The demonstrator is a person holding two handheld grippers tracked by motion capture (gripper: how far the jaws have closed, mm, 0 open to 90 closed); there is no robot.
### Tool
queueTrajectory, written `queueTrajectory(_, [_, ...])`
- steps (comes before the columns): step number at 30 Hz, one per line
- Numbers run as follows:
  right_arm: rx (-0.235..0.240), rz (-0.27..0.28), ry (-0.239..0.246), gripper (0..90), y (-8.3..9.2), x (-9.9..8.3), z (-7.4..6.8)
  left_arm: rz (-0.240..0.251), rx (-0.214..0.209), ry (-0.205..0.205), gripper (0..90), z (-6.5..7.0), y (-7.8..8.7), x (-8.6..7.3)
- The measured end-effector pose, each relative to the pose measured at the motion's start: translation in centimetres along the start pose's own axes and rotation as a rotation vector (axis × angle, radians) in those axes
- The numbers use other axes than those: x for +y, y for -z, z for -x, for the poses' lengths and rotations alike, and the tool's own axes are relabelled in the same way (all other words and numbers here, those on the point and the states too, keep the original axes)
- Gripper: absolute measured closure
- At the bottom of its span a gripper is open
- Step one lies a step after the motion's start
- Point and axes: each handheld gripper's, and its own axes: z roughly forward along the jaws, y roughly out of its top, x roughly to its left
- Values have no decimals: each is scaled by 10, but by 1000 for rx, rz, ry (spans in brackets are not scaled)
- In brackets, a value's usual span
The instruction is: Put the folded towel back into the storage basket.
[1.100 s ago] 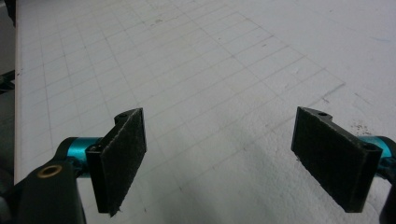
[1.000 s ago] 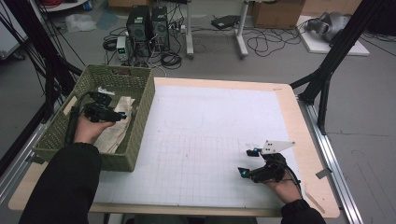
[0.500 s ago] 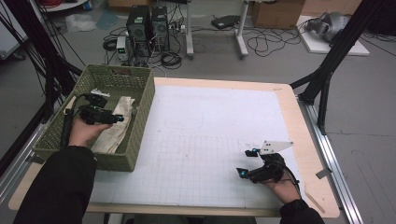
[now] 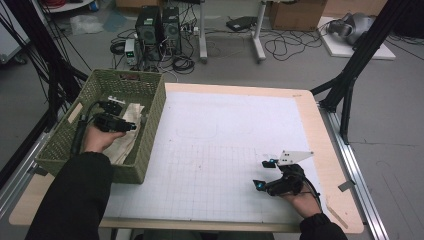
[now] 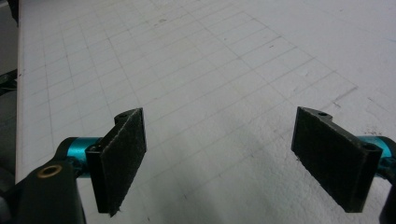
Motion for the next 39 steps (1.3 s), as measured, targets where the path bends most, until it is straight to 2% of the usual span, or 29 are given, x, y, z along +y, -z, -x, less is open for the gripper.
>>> queueTrajectory(4, [7, -2, -10, 172, 1, 0, 0, -66, 36, -1, 528, 1, -9, -3])
queueTrajectory(7, [7, -1, -3, 172, 0, 0, -1, -128, 34, -15, 525, 2, -14, -6])
queueTrajectory(10, [9, 0, -6, 171, 1, 0, -1, -154, 45, -26, 534, 4, -16, -8])
queueTrajectory(13, [8, 1, -4, 172, 1, 0, -2, -190, 46, -53, 592, 6, -19, -10])
queueTrajectory(15, [6, 3, -1, 172, 1, 0, -1, -200, 30, -56, 717, 8, -19, -10])
queueTrajectory(17, [8, 1, -4, 172, 1, 1, -2, -222, 50, -61, 838, 9, -19, -9])
queueTrajectory(22, [7, 3, 1, 172, 1, 1, -1, -252, 48, -49, 865, 9, -16, -8])
queueTrajectory(24, [6, 5, 2, 172, 2, 1, -2, -289, 43, -48, 867, 8, -14, -8])
queueTrajectory(26, [6, 5, -1, 172, 2, 1, -1, -334, 68, -56, 867, 7, -9, -7])
queueTrajectory(27, [7, 4, 0, 171, 1, 1, -2, -342, 65, -50, 867, 6, -8, -7])
queueTrajectory(30, [7, 4, 0, 172, 1, 1, -2, -314, 65, -45, 865, 5, -6, -8])
queueTrajectory(32, [8, -1, 1, 172, 0, 1, -1, -279, 67, -31, 849, 6, -9, -8])
queueTrajectory(35, [6, -1, 2, 172, 0, 0, -1, -239, 38, -7, 729, 6, -11, -7])
queueTrajectory(39, [7, 0, -1, 172, 1, 1, -1, -188, 24, -7, 648, 5, -5, -5])
